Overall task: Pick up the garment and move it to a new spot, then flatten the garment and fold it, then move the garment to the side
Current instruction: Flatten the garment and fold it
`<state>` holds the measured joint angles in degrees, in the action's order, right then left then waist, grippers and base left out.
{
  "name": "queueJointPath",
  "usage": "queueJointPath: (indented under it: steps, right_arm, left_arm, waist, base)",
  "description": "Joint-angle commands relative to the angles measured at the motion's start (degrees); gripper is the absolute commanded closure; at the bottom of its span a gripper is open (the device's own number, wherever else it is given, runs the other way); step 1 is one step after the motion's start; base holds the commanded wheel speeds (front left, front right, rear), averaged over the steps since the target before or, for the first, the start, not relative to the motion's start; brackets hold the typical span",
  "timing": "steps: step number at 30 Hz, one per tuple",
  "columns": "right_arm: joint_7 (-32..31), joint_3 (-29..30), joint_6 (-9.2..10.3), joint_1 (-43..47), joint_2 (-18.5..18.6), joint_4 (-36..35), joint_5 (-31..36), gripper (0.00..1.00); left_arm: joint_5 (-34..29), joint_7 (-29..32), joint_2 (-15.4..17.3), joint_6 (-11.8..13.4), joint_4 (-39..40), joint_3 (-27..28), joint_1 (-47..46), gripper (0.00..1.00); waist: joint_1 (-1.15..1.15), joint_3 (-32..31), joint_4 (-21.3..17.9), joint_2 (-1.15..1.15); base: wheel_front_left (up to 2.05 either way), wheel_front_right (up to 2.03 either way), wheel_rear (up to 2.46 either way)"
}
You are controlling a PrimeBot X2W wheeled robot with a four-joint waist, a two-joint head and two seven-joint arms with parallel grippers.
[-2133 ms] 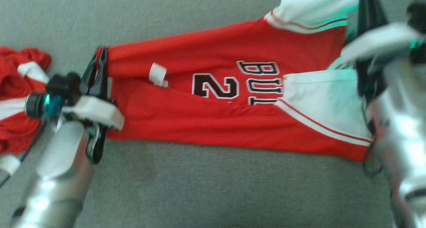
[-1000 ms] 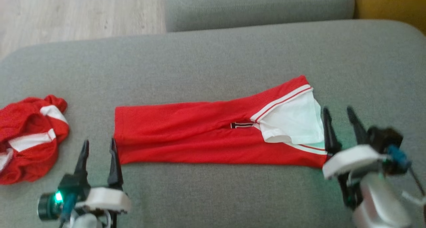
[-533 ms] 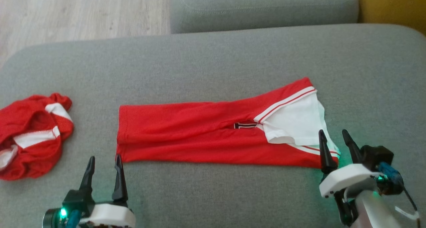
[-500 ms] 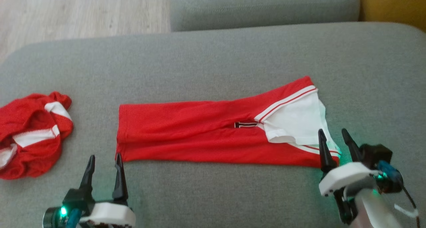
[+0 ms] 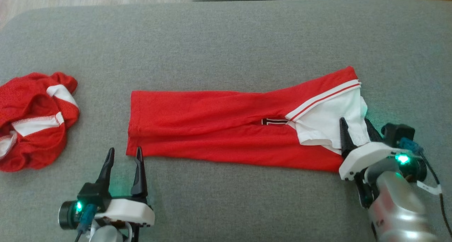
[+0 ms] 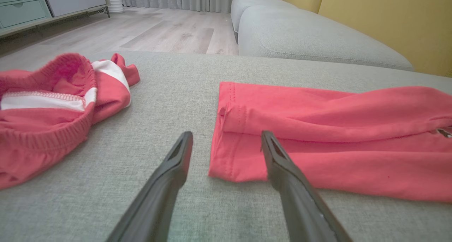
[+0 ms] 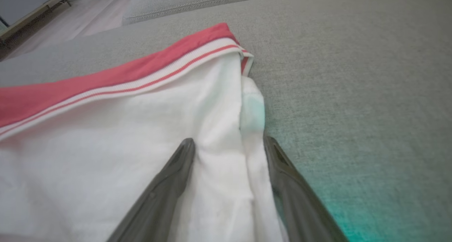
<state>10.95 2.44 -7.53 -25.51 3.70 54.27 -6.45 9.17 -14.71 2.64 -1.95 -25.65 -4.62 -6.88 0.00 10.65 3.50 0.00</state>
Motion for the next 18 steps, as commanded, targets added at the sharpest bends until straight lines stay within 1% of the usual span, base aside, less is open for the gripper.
queueJointPath:
  steps: [1,2,3,4,5,8,9,13,16,18]
  right_arm:
    - [-0.6,-3.2,0.04,-0.4,-0.7,1.9,-2.3,0.0]
    - [-0.8,-4.7,0.04,-0.5,-0.8,2.5,-4.0,0.0]
    - [-1.3,-8.9,0.04,-0.3,-0.8,2.9,-8.6,0.12]
    - [-1.4,-10.5,0.04,-0.2,-0.8,2.9,-10.4,0.78]
    - [-1.0,-11.6,0.04,-0.2,-0.8,2.9,-11.3,1.0]
    - [0.5,-12.0,0.04,-0.6,-0.6,3.2,-11.7,1.0]
    - [1.3,-11.7,0.04,-0.9,0.1,3.3,-11.6,1.0]
    - [3.4,-8.7,0.04,-2.8,4.2,3.0,-11.1,1.0]
    - [3.9,-6.2,0.04,-4.1,8.0,2.1,-9.7,1.0]
    - [4.0,-4.9,0.04,-4.9,9.6,0.7,-8.7,1.0]
  left_arm:
    - [0.3,-0.3,0.2,0.4,1.3,1.3,-2.1,0.0]
    - [0.3,-0.3,0.2,0.5,1.3,1.3,-2.2,0.0]
    - [0.2,-0.3,0.2,0.5,1.2,1.5,-2.2,0.0]
    - [0.2,-0.3,0.2,0.5,1.3,1.6,-2.1,0.0]
    - [0.1,-0.3,0.2,0.5,1.3,1.8,-2.0,0.0]
    - [0.2,-0.3,0.2,0.5,1.4,2.0,-1.8,0.0]
    - [0.2,-0.3,0.2,0.5,1.4,2.0,-1.7,0.0]
    - [0.6,-0.3,0.2,0.7,1.3,1.4,-1.4,0.0]
    - [0.8,-0.3,0.2,0.7,1.1,0.8,-1.3,0.0]
    - [1.0,-0.3,0.2,0.8,1.1,0.4,-1.1,0.0]
  waist:
    - [0.0,0.3,0.3,0.0]
    - [0.0,0.3,0.4,0.0]
    - [0.0,0.2,0.4,0.0]
    - [0.0,0.2,0.3,0.0]
    - [0.0,0.1,0.1,0.0]
    - [0.0,0.0,-0.2,0.0]
    - [0.0,-0.1,-0.4,0.0]
    - [0.0,-0.5,-1.2,0.0]
    - [0.0,-1.1,-1.7,0.0]
    - [0.0,-1.6,-1.9,0.0]
  base:
    - [0.0,0.0,0.0]
    - [0.0,0.0,0.0]
    - [0.0,0.0,0.0]
    - [0.0,0.0,0.0]
    - [0.0,0.0,0.0]
    - [0.0,0.0,0.0]
    - [0.0,0.0,0.0]
    - [0.0,0.0,0.0]
    - [0.0,0.0,0.0]
    - [0.0,0.0,0.0]
